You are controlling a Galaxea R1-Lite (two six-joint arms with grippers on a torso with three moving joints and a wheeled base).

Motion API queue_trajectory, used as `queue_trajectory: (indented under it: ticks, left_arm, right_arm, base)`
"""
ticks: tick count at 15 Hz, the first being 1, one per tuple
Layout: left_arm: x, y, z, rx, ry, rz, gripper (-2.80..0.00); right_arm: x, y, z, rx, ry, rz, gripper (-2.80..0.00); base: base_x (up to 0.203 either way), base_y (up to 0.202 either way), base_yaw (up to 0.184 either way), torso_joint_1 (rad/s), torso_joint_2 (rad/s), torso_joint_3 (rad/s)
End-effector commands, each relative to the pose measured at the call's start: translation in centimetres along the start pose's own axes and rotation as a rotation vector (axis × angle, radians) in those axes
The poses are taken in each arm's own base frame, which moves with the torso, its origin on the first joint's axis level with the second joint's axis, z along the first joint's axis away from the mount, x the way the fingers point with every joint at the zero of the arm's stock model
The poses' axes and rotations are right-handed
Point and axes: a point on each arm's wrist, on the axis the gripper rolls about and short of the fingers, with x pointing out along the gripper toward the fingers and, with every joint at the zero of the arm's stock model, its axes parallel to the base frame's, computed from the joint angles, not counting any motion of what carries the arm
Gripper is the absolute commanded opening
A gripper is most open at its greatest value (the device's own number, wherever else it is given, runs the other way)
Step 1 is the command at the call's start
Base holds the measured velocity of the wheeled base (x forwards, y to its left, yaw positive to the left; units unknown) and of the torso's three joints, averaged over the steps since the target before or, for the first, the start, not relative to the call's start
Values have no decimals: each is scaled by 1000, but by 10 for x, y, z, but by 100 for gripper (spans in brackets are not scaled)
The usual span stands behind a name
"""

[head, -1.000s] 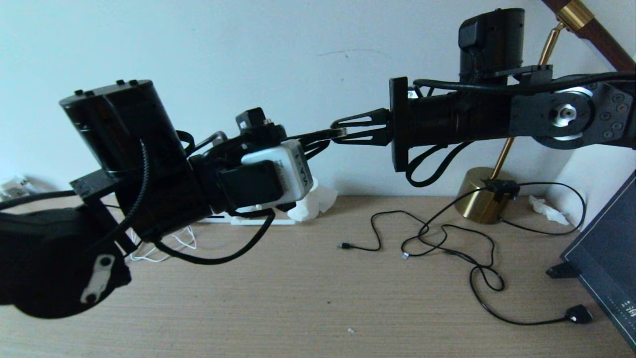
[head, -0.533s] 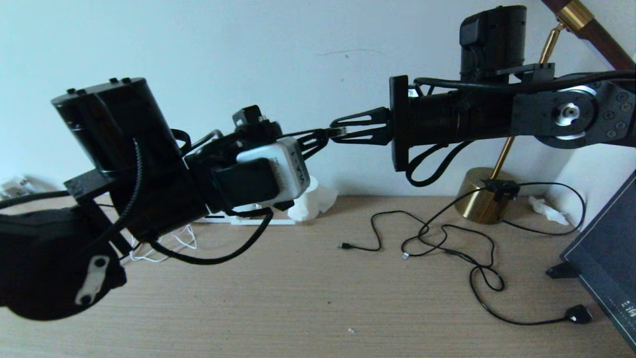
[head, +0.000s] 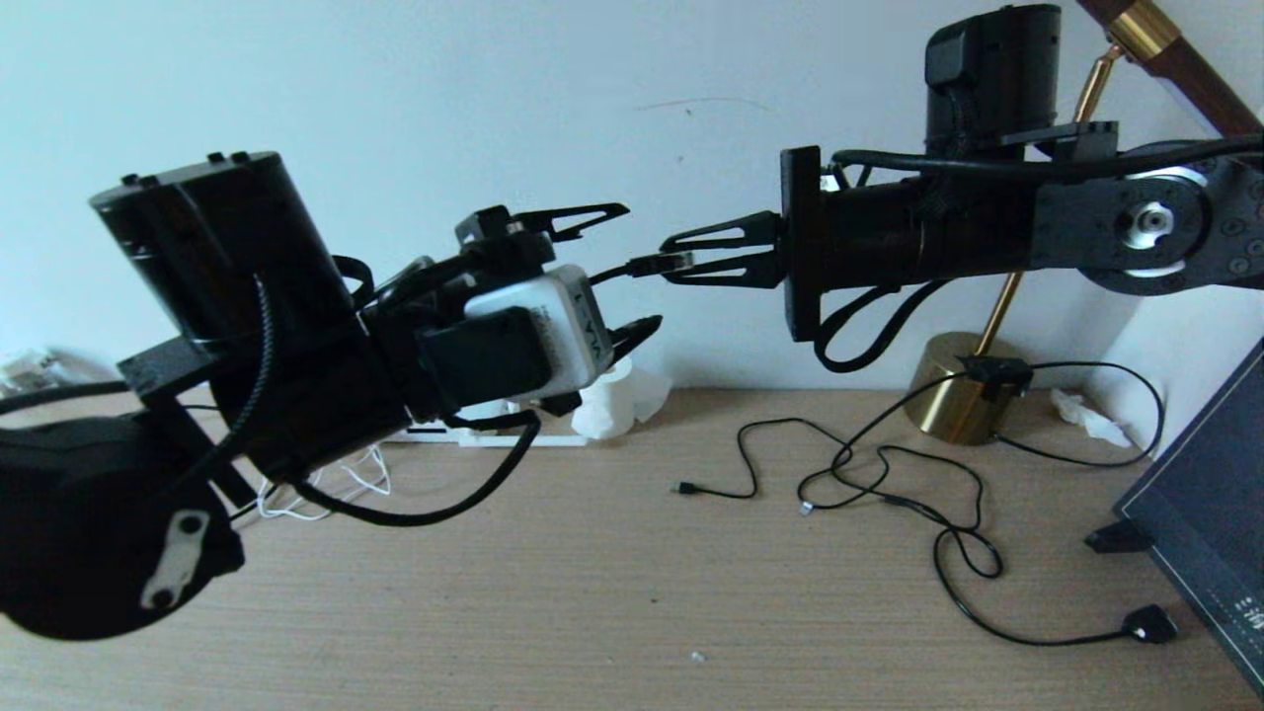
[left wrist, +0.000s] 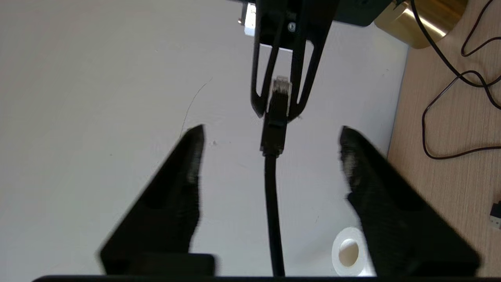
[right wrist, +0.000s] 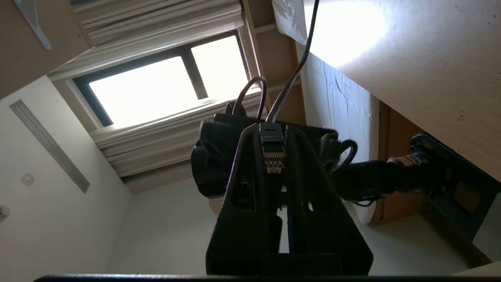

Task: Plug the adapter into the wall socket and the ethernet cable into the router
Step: Hand it to the other hand

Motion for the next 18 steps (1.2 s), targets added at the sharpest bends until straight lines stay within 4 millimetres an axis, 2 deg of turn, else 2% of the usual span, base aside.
queue_trajectory:
  ticks: [1,5,6,18]
  left_arm:
    - [0,1,0,8,-1,7,0]
    - [-3,4,2,10,-3,14,0]
    - [-3,4,2,10,-3,14,-280]
    - [0,-1,4,5,-10,1,-280]
  right_arm:
    - [-2,3,-5,2,8,5,-280]
    - [-2,4,-8,-1,14,7,-280]
    - [-2,3,-7,0,13,5,-280]
    - [9,-2,-8,-8,35,-6,-280]
  base:
    - [0,0,0,0,0,0]
    - [0,0,0,0,0,0]
    - [0,0,0,0,0,0]
    - [0,0,0,0,0,0]
